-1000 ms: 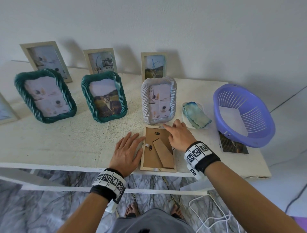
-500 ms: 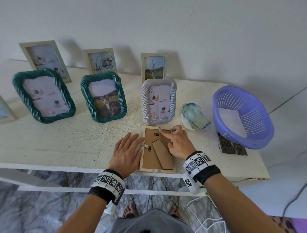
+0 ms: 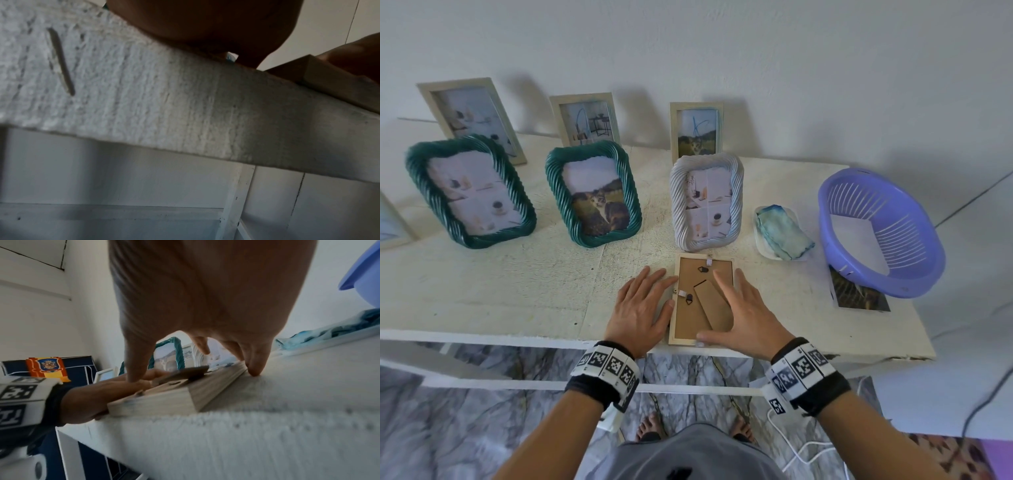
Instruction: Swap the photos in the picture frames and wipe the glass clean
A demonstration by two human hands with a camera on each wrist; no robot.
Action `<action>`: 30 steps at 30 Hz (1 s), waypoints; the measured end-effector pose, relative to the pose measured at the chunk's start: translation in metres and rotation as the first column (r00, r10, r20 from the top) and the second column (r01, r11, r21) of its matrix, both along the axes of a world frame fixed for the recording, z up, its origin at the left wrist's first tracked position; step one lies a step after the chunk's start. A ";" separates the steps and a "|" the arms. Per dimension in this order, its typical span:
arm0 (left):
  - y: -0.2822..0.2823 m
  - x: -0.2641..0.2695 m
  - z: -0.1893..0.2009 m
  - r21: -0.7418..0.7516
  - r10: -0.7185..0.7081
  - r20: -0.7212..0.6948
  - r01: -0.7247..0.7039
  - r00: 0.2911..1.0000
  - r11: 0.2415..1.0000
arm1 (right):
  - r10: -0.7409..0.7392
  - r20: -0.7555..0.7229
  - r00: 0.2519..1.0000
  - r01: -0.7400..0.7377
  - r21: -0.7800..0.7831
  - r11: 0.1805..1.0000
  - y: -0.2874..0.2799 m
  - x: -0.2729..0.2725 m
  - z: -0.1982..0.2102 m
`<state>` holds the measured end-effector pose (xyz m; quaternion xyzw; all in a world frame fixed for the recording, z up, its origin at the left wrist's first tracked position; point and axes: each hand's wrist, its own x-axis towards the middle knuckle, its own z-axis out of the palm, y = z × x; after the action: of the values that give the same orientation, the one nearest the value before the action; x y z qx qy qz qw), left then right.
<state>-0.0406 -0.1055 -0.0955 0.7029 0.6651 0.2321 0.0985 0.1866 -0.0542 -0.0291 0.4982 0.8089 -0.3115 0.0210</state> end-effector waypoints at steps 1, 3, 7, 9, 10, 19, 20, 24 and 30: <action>0.000 -0.001 0.000 -0.005 -0.001 -0.002 0.001 1.000 1.000 | 0.005 0.011 1.000 -0.005 0.015 1.000 -0.003 -0.001 -0.003; 0.000 -0.002 -0.001 -0.010 -0.004 -0.010 0.004 1.000 1.000 | 0.009 0.024 1.000 -0.010 0.046 0.999 -0.005 -0.002 -0.008; -0.001 -0.003 -0.001 -0.014 -0.012 -0.029 0.012 0.999 1.000 | 0.029 0.050 0.998 -0.032 0.061 0.998 -0.005 -0.003 -0.013; -0.001 -0.002 -0.001 -0.012 -0.014 -0.029 0.013 0.999 1.000 | 0.036 0.055 0.998 -0.039 0.066 0.997 -0.005 -0.003 -0.015; -0.001 -0.002 -0.001 -0.010 -0.015 -0.028 0.015 0.999 1.000 | 0.032 0.053 0.998 -0.036 0.073 0.997 -0.005 -0.003 -0.016; -0.001 0.000 0.000 -0.011 -0.005 -0.016 0.005 1.000 1.000 | -0.013 -0.018 1.000 0.014 0.086 0.996 -0.008 -0.003 -0.015; -0.001 0.001 0.001 -0.006 -0.003 -0.016 0.003 1.000 1.000 | -0.017 -0.023 1.000 0.019 0.088 0.996 -0.008 -0.002 -0.015; -0.001 0.006 0.003 -0.038 -0.016 0.124 0.021 0.992 0.999 | -0.058 -0.075 0.995 0.063 0.058 0.996 -0.008 -0.003 -0.012; 0.002 0.030 0.032 -0.203 0.141 0.692 0.004 0.709 0.979 | -0.093 -0.076 0.993 0.097 0.055 0.994 -0.007 -0.005 -0.007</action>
<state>-0.0109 -0.1037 -0.0632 0.5240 0.6222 0.4208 0.4015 0.1817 -0.0614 -0.0362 0.5248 0.7933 -0.3064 -0.0380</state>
